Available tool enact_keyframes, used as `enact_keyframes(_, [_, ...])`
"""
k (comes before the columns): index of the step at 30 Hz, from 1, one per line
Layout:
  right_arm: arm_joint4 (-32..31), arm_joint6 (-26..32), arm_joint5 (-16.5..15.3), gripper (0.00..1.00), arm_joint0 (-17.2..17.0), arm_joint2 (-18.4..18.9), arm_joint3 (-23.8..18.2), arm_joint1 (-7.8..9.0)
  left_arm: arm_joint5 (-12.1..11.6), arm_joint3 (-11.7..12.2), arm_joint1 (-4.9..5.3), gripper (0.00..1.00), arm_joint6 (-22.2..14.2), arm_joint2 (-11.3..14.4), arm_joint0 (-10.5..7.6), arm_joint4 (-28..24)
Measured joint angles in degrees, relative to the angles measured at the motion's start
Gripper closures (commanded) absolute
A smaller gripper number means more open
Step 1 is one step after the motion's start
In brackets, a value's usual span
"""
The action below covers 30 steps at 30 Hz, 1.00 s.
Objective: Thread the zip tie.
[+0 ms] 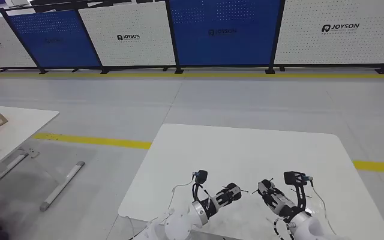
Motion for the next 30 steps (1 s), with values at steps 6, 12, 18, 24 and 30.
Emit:
enact_keyframes(6, [0.0, 0.0, 0.0, 1.00, 0.0, 0.0, 0.0, 0.00, 0.5, -0.2, 0.15, 1.00, 0.2, 0.2, 0.10, 2.7])
enact_keyframes(12, [-0.3, -0.9, -0.6, 1.00, -0.2, -0.3, 0.4, -0.16, 0.4, -0.2, 0.14, 1.00, 0.2, 0.2, 0.10, 2.6])
enact_keyframes(18, [-1.9, -0.2, 0.1, 1.00, 0.6, -1.8, 1.0, -0.55, 0.4, -0.2, 0.14, 1.00, 0.2, 0.2, 0.10, 2.6])
enact_keyframes(24, [-2.2, 0.6, 1.0, 1.00, 1.4, -2.5, 1.4, -0.87, 0.4, -0.2, 0.14, 1.00, 0.2, 0.2, 0.10, 2.6])
enact_keyframes(30, [-2.2, 0.6, 1.0, 1.00, 1.4, -2.5, 1.4, -0.87, 0.6, -0.1, 0.07, 1.00, 0.6, 0.3, 0.07, 2.3])
